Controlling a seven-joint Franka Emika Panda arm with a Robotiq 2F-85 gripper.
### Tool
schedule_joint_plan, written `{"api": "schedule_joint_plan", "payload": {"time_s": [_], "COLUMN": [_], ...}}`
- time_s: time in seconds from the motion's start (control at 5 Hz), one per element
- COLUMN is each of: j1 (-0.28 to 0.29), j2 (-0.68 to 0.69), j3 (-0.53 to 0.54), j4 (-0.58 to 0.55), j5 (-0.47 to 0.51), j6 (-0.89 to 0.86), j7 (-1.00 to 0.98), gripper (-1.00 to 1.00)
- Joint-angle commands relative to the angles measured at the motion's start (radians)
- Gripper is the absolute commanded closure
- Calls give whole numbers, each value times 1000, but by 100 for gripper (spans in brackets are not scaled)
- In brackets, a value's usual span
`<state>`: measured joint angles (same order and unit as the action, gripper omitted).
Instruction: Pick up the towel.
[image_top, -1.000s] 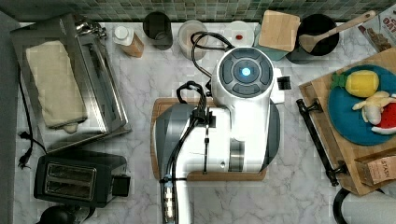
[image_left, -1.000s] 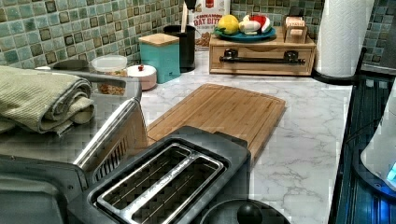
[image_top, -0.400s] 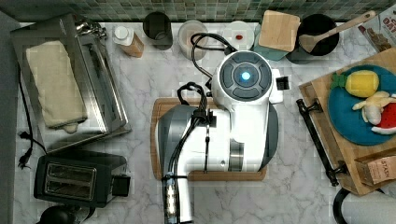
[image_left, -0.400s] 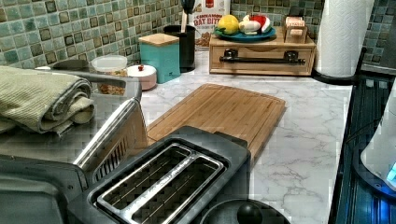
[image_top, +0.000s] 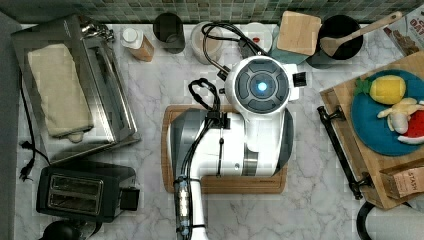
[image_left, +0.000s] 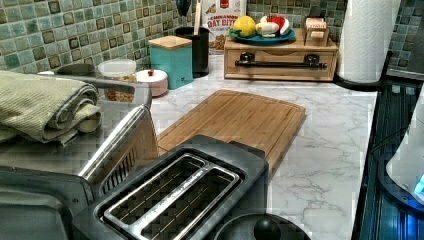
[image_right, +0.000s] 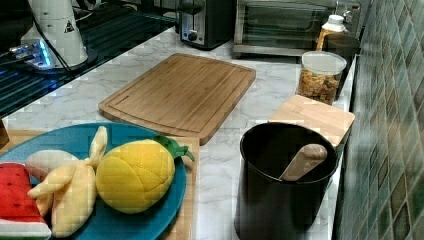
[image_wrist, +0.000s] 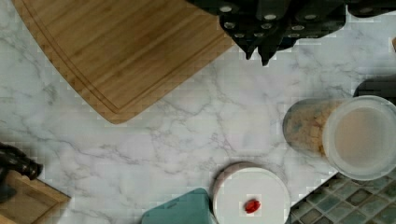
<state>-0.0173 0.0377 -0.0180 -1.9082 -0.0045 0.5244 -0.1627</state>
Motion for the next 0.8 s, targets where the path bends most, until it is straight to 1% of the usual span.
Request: {"api": "schedule_joint_plan", "payload": {"time_s": [0.2,0.4,0.6,0.8], "j1": [97,116,117,94], "j2": [36,40,53,49], "j3": [82,103,130,169], "j4": [193,202,203,186], "j5": [58,106,151,275], "j6": [49,72,95,106], "j7": [-66,-116,-199,-358], "gripper": [100,100,-100,-100]}}
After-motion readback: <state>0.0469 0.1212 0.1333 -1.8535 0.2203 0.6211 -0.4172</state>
